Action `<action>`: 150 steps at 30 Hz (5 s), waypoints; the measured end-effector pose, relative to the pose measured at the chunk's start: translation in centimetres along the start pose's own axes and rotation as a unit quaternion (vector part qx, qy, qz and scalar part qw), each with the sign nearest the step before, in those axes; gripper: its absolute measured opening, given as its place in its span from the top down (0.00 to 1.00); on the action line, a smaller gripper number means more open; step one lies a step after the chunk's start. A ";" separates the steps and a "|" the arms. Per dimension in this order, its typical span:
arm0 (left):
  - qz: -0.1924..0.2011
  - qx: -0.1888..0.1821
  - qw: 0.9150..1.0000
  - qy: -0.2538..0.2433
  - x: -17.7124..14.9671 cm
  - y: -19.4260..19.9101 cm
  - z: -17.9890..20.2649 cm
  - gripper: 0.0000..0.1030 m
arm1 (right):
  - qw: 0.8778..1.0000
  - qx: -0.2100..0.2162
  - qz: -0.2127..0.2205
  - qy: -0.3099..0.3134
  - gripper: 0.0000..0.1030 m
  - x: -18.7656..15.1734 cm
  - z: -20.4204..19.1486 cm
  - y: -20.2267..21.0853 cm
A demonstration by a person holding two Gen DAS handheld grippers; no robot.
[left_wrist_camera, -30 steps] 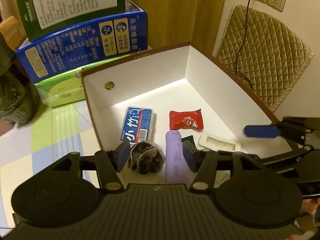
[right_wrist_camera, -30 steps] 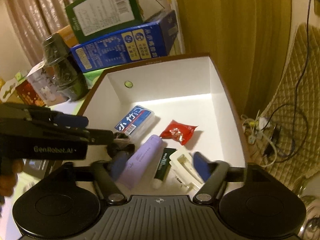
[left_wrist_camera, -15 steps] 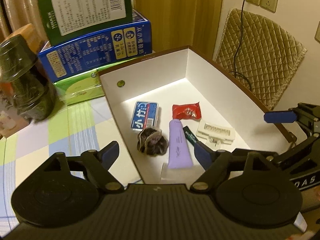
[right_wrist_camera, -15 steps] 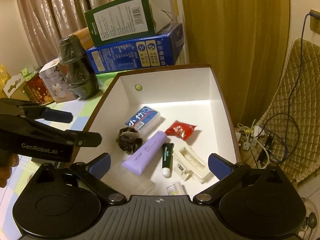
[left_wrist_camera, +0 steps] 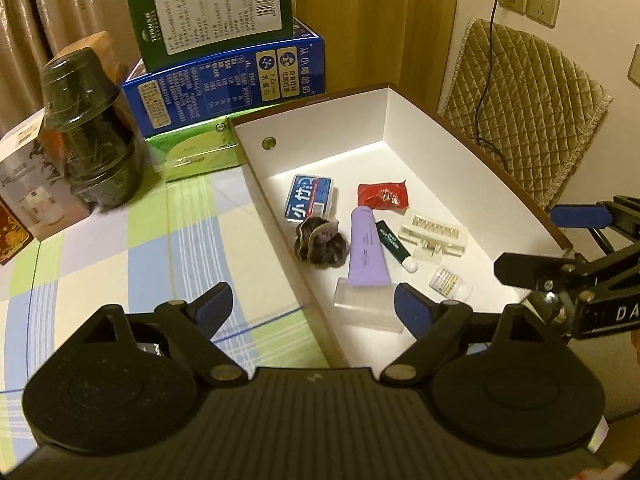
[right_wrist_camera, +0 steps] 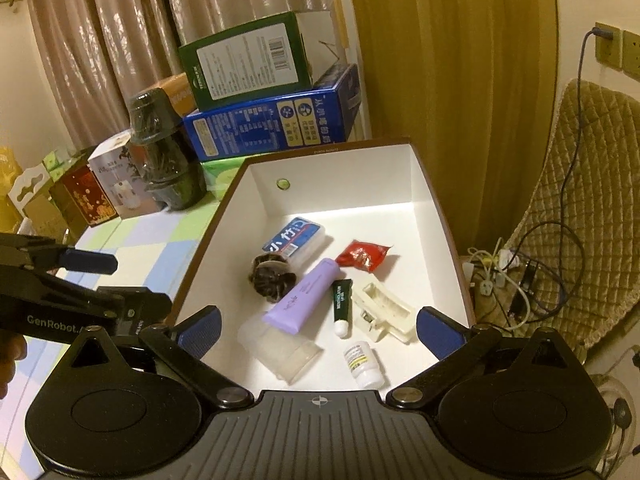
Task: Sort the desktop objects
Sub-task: 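Withdraw both grippers from the box back toward the table, then grasp the cotton swab bag with the left gripper while the right gripper grasps the black shaver box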
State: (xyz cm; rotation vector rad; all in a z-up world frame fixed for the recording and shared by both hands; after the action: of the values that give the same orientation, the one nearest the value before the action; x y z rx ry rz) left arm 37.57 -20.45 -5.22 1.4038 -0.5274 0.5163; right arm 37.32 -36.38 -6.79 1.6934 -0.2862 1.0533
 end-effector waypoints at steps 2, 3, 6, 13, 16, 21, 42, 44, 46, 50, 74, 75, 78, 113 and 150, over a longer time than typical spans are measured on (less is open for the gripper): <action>-0.002 0.001 1.000 0.002 -0.5 0.5 -0.2 0.17 | 1.000 0.000 0.001 -0.001 0.02 -0.2 -0.4 0.5; -0.003 0.001 1.000 0.002 -0.8 0.8 -0.3 0.17 | 1.000 0.000 0.002 -0.001 0.02 -0.3 -0.6 0.7; -0.006 0.001 1.000 0.003 -1.6 1.4 -0.6 0.17 | 1.000 0.000 0.001 -0.001 0.02 -0.8 -1.3 1.4; -0.004 0.001 1.000 0.009 -3.2 3.1 -1.6 0.17 | 1.000 0.001 0.001 0.000 0.02 -1.7 -3.1 2.6; -0.004 0.004 1.000 0.011 -3.9 3.9 -2.1 0.17 | 1.000 0.002 -0.001 -0.001 0.02 -2.2 -3.9 3.0; -0.005 0.006 1.000 0.017 -5.1 5.1 -3.3 0.17 | 1.000 0.007 -0.008 -0.003 0.02 -3.2 -5.6 3.4; -0.028 0.028 0.998 0.049 -10.5 8.3 -9.9 0.17 | 0.997 0.056 -0.044 0.020 0.02 -5.6 -14.1 2.5; -0.030 0.032 0.998 0.054 -10.9 8.5 -10.8 0.17 | 0.997 0.062 -0.047 0.026 0.02 -5.6 -15.0 2.2; -0.032 0.036 0.997 0.058 -11.3 8.7 -11.6 0.17 | 0.996 0.069 -0.051 0.031 0.02 -5.7 -16.0 1.8; -0.035 0.046 0.996 0.067 -11.9 8.9 -13.2 0.17 | 0.994 0.079 -0.057 0.041 0.02 -5.8 -17.6 1.0; -0.052 0.085 0.991 0.086 -13.7 7.5 -21.1 0.17 | 0.991 0.092 -0.082 0.044 0.02 -6.1 -23.2 -4.5; -0.052 0.084 0.991 0.085 -13.7 7.3 -21.3 0.17 | 0.991 0.092 -0.083 0.043 0.02 -6.0 -23.4 -4.8; -0.052 0.080 0.992 0.082 -13.7 6.9 -22.0 0.17 | 0.991 0.096 -0.087 0.044 0.02 -6.0 -24.2 -5.6; -0.092 -0.028 0.995 -0.012 -13.7 -3.5 -25.3 0.75 | 0.990 0.048 -0.132 0.005 0.02 -6.6 -25.8 -11.0; -0.097 0.096 0.975 0.177 -15.4 -0.3 -37.4 0.76 | 0.874 0.173 -0.126 0.436 0.07 -0.6 -31.4 -25.3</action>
State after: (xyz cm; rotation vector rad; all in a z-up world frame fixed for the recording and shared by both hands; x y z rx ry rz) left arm 27.25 16.36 -18.49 1.4864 -0.0512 0.6553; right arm 37.52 0.72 -22.53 1.3242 0.7263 1.6063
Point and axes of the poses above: each gripper's, at about its wrist camera, not at the fingertips, and y roughly against the way its jaws point, z to its right, x to its top, the point moved 7 cm from there along -y, roughly the way its jaws point, and after that the axes turned 12 degrees about y, right-handed, at the moved point
